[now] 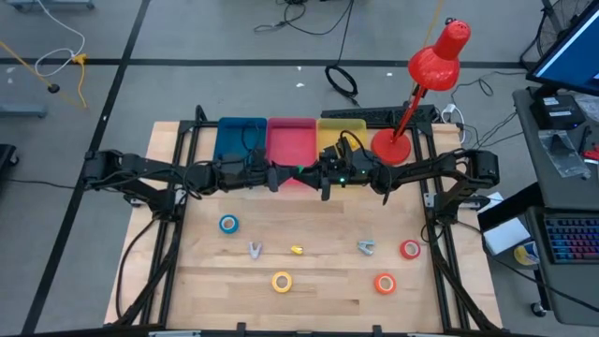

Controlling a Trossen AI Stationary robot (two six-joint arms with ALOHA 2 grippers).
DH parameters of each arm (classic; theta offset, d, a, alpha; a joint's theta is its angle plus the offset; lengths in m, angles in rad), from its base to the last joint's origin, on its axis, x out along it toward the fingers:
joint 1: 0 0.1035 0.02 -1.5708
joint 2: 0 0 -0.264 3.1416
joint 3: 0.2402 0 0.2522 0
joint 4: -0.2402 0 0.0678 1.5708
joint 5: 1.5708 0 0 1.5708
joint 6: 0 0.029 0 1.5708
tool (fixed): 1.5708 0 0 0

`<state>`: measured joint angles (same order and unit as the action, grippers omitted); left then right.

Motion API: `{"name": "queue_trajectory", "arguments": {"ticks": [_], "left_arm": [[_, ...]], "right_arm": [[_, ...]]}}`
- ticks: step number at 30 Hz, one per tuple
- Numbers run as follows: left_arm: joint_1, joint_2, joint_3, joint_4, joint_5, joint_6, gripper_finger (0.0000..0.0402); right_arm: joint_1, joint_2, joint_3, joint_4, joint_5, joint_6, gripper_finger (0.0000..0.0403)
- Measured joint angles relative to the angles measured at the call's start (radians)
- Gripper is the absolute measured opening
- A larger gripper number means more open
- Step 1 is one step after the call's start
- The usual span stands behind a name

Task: Pick and place Stapler, Stapler remover, tape
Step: Put the small green stapler into the yellow bin

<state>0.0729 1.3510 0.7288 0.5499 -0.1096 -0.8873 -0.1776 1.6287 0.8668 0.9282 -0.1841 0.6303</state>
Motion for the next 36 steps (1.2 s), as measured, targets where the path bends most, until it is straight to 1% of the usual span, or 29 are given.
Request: {"name": "queue_trajectory", "arguments": {"ticks": [6,9,12,18,24,27,31,36], "left_arm": [[0.013,0.001,0.000,0.001,0.011,0.021,0.0070],[0.022,0.001,0.000,0.001,0.034,0.033,0.0071],[0.028,0.001,0.000,0.001,0.046,0.041,0.0080],[0.043,0.001,0.000,0.002,0.057,0.039,0.0124],[0.049,0.002,0.000,0.000,0.057,0.049,0.0179],[0.056,0.002,0.000,-0.007,0.066,0.047,0.0197],[0.064,0.002,0.002,-0.029,0.083,0.041,0.0200],[0.073,0.002,0.002,-0.035,0.091,0.044,0.0178]], "right_arm": [[-0.005,0.000,0.000,0.000,0.003,0.012,0.0073],[-0.005,0.000,0.000,0.000,0.004,0.019,0.0072],[-0.005,0.000,0.000,-0.001,0.005,0.021,0.0072],[-0.005,0.001,0.000,-0.009,0.019,0.020,0.0071],[-0.006,0.001,0.002,-0.032,0.034,0.019,0.0053],[-0.007,0.001,0.002,-0.032,0.039,0.020,0.0051],[-0.007,0.002,0.002,-0.036,0.039,0.028,0.0053],[-0.008,0.002,0.002,-0.035,0.037,0.031,0.0053]]}}
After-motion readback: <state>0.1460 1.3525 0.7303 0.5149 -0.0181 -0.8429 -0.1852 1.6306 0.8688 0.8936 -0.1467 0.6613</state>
